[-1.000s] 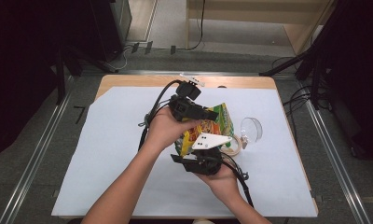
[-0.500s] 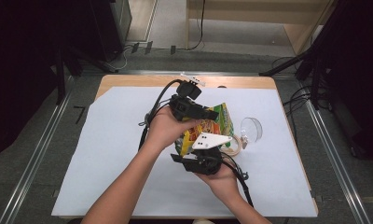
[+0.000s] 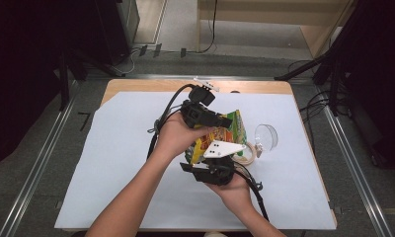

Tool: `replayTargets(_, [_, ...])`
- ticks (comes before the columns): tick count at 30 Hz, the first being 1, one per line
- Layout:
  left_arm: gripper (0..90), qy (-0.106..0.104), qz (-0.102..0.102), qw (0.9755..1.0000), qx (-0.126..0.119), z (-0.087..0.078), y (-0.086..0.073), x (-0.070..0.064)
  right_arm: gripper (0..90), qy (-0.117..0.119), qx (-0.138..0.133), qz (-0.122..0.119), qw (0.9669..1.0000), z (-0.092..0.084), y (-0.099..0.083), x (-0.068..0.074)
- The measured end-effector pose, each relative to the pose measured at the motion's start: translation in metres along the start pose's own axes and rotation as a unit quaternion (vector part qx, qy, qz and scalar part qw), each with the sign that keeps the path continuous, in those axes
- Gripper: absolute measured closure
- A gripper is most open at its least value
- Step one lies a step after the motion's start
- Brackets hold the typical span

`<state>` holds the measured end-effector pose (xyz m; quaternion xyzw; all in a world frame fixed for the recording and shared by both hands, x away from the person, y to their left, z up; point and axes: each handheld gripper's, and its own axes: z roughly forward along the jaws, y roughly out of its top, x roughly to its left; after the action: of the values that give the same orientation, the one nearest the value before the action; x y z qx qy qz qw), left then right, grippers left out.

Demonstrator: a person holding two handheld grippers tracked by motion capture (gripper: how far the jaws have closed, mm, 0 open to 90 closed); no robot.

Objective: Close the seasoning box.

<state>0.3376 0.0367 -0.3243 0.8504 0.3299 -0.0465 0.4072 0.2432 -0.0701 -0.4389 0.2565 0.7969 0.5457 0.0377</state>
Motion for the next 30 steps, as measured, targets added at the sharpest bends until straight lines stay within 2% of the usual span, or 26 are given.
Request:
replayTargets(6, [76.3,-0.001,0.007,1.0000,-0.004,0.001,0.000,-0.004,68.6,-0.003,0.001,0.002,1.0000,0.000,-0.001,-0.001])
replayTargets(10, [76.5,0.000,0.005,1.0000,-0.004,0.001,0.000,-0.004,68.7,-0.003,0.001,0.002,1.0000,0.000,-0.001,-0.001])
replayTargets(15, [76.3,0.010,0.016,0.9998,-0.005,-0.001,0.000,-0.010,68.7,-0.003,0.000,0.001,1.0000,0.001,-0.002,-0.001])
replayTargets(30, [76.6,0.007,0.014,0.9999,-0.003,0.000,0.000,-0.008,68.9,-0.003,0.002,0.000,1.0000,0.001,-0.001,-0.001])
